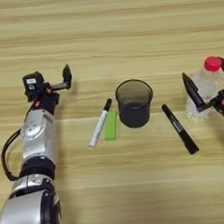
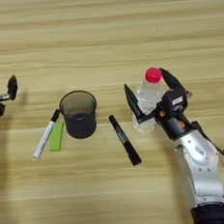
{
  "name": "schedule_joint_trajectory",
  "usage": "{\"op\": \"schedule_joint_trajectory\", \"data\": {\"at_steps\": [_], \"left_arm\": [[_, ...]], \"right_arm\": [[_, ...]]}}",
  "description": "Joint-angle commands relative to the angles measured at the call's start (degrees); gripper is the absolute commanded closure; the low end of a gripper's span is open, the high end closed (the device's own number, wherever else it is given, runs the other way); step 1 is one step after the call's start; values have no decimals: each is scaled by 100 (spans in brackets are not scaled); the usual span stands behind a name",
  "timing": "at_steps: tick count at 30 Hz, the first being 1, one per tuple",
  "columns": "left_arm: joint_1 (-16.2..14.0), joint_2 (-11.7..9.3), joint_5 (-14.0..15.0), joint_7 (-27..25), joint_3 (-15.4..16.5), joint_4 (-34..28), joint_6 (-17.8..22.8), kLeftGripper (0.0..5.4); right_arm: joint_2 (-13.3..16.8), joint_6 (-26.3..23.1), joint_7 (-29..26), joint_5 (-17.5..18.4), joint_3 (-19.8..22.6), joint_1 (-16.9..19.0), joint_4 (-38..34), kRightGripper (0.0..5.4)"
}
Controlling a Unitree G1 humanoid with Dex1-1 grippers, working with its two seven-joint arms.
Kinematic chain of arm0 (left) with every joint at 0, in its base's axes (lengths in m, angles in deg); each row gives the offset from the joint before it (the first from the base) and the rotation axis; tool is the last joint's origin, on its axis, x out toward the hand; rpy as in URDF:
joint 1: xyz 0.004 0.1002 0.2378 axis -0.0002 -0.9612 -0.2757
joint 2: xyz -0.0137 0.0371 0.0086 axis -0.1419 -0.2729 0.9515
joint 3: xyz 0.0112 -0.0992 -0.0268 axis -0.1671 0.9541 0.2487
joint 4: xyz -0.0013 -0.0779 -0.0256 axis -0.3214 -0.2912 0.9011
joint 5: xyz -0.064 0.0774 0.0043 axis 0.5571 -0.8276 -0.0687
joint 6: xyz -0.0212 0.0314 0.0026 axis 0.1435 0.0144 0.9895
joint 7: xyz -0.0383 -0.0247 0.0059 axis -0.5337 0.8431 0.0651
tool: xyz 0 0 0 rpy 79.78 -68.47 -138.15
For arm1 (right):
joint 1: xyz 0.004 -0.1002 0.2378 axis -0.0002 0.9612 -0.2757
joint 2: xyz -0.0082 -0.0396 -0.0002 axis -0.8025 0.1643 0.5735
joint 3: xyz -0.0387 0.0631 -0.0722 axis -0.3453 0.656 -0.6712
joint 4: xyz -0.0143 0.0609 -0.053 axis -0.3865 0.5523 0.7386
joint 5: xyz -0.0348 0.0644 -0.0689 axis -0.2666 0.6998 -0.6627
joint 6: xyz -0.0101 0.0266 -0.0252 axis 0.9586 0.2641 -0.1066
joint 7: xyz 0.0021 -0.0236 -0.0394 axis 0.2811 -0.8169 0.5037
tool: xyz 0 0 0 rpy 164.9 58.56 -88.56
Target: Move the objects on the table
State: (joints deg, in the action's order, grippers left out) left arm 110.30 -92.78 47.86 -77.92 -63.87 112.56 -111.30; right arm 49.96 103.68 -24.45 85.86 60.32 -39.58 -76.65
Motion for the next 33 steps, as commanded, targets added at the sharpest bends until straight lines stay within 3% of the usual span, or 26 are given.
{"op": "schedule_joint_trajectory", "data": {"at_steps": [1, 25, 33], "left_arm": [[114, -5, -48, -4, -17, 44, -35, 3], [103, -37, -35, -34, -2, 51, -16, 3], [111, -51, -26, -44, 16, 71, -22, 0]], "right_arm": [[-53, -222, 73, 33, -22, -141, 75, 0], [-58, -370, 365, 86, 258, -343, 216, 0], [-79, -449, 302, 227, 268, -342, 198, 122]]}}
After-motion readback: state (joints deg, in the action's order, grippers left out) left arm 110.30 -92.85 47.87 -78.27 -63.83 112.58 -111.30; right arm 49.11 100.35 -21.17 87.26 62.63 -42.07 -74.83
